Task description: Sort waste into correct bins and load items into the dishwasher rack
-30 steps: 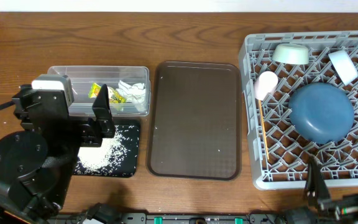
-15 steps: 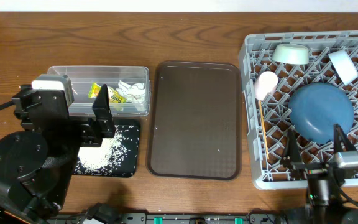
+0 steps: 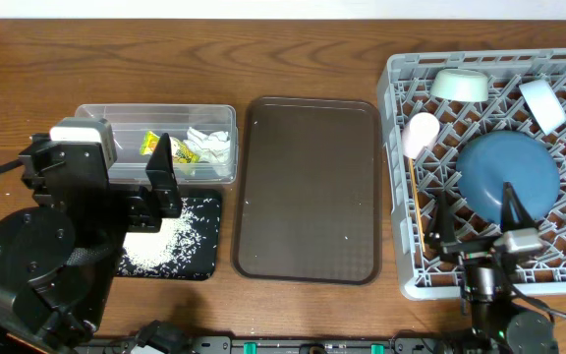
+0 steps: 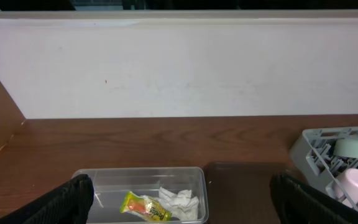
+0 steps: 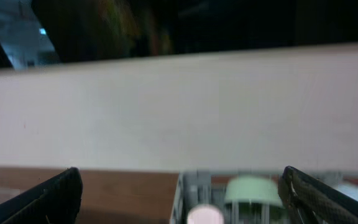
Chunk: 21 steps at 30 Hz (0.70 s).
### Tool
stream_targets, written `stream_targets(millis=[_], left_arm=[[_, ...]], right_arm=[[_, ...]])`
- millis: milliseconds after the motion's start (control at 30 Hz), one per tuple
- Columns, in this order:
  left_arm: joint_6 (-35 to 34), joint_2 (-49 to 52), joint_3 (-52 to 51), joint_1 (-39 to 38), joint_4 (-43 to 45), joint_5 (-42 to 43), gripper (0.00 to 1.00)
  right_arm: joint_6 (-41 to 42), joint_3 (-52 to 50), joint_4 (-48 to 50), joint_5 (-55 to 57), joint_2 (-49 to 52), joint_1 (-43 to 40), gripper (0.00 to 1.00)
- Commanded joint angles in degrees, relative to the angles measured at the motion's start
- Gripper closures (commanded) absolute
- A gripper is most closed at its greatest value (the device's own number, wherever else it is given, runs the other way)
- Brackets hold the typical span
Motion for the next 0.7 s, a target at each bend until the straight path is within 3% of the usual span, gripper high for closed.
stream_targets(millis=[0, 267, 433, 667], left_arm=[[0.3, 0.0, 0.7, 0.3, 0.2, -0.9, 0.06], [0.3, 0.0, 0.7, 0.3, 0.2, -0.9, 0.07], [0.3, 0.0, 0.7, 0.3, 0.2, -0.9, 0.07], [0.3, 0.0, 0.7, 0.3, 0.2, -0.9, 0.07]], right_arm=[[0.7, -3.4, 0.2, 0.2, -0.4, -1.5, 0.01], [0.6, -6.1, -5.2, 1.1, -0.4, -1.9, 0.01], [0.5, -6.1, -13.9, 1.1, -0.4, -1.9, 0.01], [0.5, -6.1, -13.7, 1.1, -0.4, -1.9, 0.01]])
